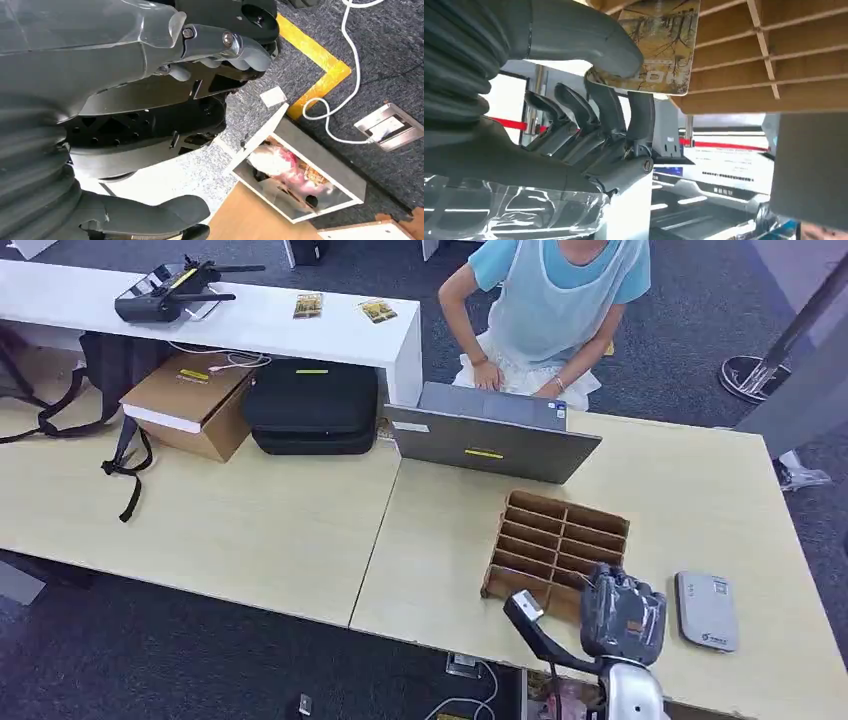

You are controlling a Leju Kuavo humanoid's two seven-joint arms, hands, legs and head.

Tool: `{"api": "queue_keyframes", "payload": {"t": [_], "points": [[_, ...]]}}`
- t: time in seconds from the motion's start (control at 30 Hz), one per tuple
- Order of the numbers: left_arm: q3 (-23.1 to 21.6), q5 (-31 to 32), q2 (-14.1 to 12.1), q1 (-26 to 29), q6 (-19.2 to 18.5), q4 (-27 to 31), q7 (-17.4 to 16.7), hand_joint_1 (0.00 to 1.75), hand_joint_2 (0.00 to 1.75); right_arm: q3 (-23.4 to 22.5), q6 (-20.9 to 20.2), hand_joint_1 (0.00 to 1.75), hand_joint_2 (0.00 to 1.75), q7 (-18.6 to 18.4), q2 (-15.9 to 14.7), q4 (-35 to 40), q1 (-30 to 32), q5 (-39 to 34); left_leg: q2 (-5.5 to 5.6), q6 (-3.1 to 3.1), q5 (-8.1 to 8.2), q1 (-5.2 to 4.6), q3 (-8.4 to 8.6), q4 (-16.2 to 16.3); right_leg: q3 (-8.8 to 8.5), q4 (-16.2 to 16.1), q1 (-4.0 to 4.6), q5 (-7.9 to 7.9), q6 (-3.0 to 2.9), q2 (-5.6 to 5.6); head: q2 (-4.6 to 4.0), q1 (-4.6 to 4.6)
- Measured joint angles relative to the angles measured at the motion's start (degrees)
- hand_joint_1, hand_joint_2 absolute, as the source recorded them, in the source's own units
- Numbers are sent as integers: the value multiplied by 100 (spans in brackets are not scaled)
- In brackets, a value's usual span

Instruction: Pass the card to the sensor for recognition and then transmit it.

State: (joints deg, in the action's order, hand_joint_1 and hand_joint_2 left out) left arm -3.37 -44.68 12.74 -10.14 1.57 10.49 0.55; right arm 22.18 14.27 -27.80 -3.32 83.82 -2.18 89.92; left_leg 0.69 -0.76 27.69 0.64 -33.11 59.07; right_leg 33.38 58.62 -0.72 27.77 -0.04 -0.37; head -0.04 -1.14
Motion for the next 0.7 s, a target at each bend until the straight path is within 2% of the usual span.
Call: {"api": "queue_keyframes", "payload": {"t": [0.27, 0.47, 0.7], "points": [[0, 33, 0, 1, 0, 0, 0, 0, 175, 0, 735, 175, 175, 70, -13, 125, -30, 0, 0, 0, 0, 0, 0, 0, 0, 0, 0, 0, 0, 0, 0, 2], [0, 35, -4, -2, 0, 0, 0, 0, 175, 0, 1294, 175, 175, 455, -37, 168, -170, 0, 0, 0, 0, 0, 0, 0, 0, 0, 0, 0, 0, 0, 0, 2], [0, 50, -4, -2, 0, 0, 0, 0, 175, -15, 1502, 175, 175, 886, -42, 142, -485, 0, -1, 0, -1, 0, 0, 0, 0, 1, 0, -1, 0, 2, 0, 0]]}}
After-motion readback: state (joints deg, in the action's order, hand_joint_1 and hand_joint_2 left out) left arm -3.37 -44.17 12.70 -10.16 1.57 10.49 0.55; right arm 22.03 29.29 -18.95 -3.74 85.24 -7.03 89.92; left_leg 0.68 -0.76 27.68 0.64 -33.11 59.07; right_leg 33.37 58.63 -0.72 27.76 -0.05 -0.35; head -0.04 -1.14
